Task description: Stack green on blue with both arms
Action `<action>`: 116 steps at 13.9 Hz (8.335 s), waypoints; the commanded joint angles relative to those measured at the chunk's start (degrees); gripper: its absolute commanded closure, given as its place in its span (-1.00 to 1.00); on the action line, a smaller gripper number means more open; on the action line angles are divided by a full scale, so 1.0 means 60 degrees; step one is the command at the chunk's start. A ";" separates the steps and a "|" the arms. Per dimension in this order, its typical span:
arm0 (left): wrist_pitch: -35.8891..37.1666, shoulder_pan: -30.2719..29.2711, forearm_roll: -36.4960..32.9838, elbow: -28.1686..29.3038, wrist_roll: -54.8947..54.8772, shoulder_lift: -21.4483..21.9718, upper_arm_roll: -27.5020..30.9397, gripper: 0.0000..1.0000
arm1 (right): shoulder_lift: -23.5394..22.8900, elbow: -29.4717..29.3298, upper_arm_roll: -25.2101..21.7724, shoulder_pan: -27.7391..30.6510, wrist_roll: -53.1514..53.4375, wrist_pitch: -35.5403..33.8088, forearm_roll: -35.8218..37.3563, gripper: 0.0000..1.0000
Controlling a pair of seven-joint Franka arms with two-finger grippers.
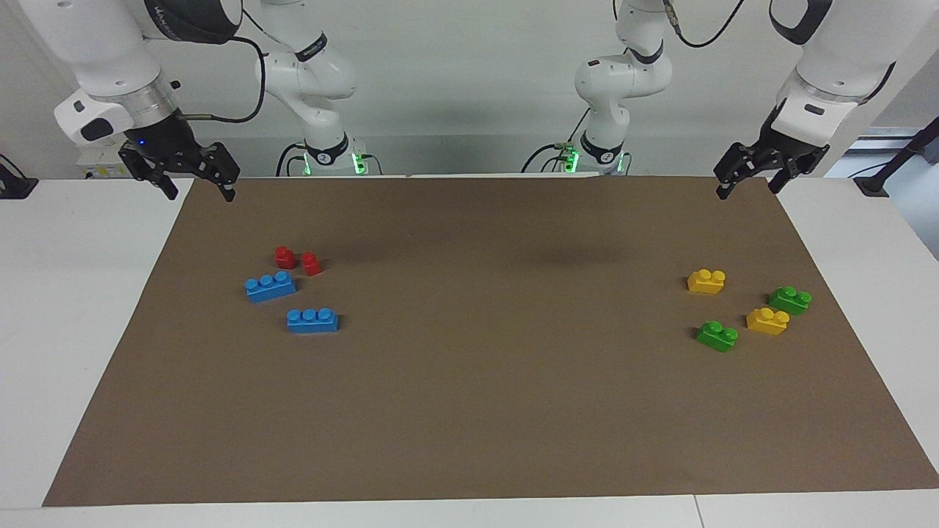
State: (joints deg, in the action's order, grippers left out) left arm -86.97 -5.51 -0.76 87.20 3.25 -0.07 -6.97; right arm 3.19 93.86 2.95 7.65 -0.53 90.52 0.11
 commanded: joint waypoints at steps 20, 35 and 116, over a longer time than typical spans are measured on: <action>0.0125 -0.0049 -0.0021 0.0174 -0.0015 0.0246 -0.0025 -1.00 | 0.0788 0.2431 0.0050 0.0160 0.2147 0.2663 0.0070 -1.00; -0.3081 -0.1220 0.0550 0.3529 0.4918 0.0659 0.0004 -1.00 | -0.2405 0.2286 -0.0023 0.0907 1.0985 0.3414 -0.4821 -0.92; -0.7638 0.5444 -0.0196 0.4920 1.9336 -0.1773 -0.0011 1.00 | -0.4311 0.3970 0.0124 -0.6593 1.5103 1.0767 -0.7078 1.00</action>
State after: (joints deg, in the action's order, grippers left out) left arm -130.92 25.46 -1.67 115.77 118.09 -9.58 -8.16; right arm -22.77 114.73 3.90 -32.11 92.46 154.03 -41.40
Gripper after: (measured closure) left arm 0.656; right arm 0.652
